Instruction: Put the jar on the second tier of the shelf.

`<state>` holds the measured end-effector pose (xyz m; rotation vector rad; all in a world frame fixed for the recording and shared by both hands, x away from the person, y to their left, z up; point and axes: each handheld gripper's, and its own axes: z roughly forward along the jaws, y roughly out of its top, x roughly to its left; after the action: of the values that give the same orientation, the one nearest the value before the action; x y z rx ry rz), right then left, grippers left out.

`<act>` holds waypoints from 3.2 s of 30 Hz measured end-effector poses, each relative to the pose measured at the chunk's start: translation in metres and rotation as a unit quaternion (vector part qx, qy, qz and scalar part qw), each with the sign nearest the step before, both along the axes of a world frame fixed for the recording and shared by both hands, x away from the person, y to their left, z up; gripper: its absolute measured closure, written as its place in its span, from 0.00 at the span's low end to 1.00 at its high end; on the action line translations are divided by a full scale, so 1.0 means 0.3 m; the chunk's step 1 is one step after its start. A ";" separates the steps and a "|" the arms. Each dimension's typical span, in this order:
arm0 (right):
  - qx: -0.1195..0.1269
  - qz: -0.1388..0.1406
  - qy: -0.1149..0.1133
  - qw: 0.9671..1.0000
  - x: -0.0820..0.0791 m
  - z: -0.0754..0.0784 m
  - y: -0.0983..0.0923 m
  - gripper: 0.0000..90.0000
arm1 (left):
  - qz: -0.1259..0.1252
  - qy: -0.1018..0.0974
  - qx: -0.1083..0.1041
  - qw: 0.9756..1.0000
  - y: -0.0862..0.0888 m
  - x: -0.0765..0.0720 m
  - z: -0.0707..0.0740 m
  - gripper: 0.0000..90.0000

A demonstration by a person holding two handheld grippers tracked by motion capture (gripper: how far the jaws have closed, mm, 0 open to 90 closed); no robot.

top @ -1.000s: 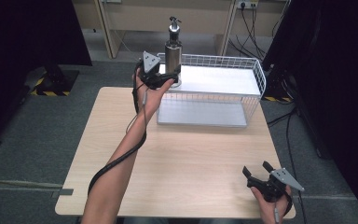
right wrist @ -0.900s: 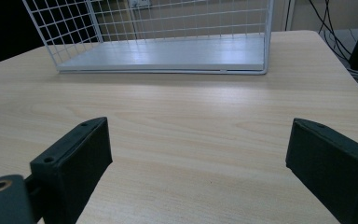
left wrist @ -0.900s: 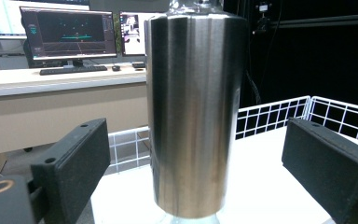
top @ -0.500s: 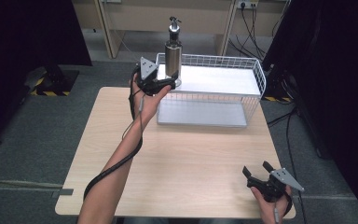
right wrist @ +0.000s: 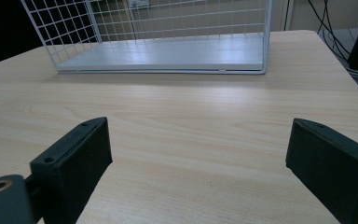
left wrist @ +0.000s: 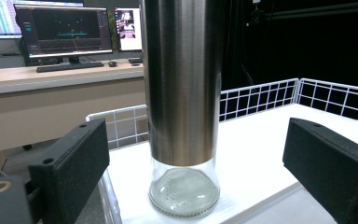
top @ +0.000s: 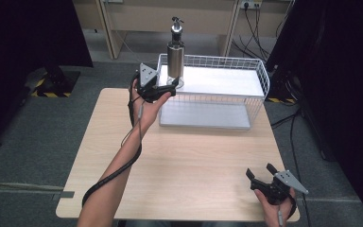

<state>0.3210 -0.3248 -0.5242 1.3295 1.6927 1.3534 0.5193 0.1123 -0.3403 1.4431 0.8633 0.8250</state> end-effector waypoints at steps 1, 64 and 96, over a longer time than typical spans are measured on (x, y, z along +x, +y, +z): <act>0.000 0.000 0.000 1.000 0.000 0.000 0.000 0.08 | 0.000 0.000 0.001 1.000 0.001 -0.003 -0.002 0.08; 0.001 -0.002 0.000 1.000 -0.001 0.000 -0.001 0.08 | -0.027 0.006 0.014 1.000 0.047 -0.169 -0.139 0.07; 0.000 -0.003 0.000 1.000 -0.001 0.000 0.000 0.08 | -0.035 0.029 0.022 0.999 0.137 -0.278 -0.266 0.06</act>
<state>0.3209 -0.3249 -0.5243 1.3321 1.6880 1.3501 0.4360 0.1534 -0.4201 1.5338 0.8383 0.7565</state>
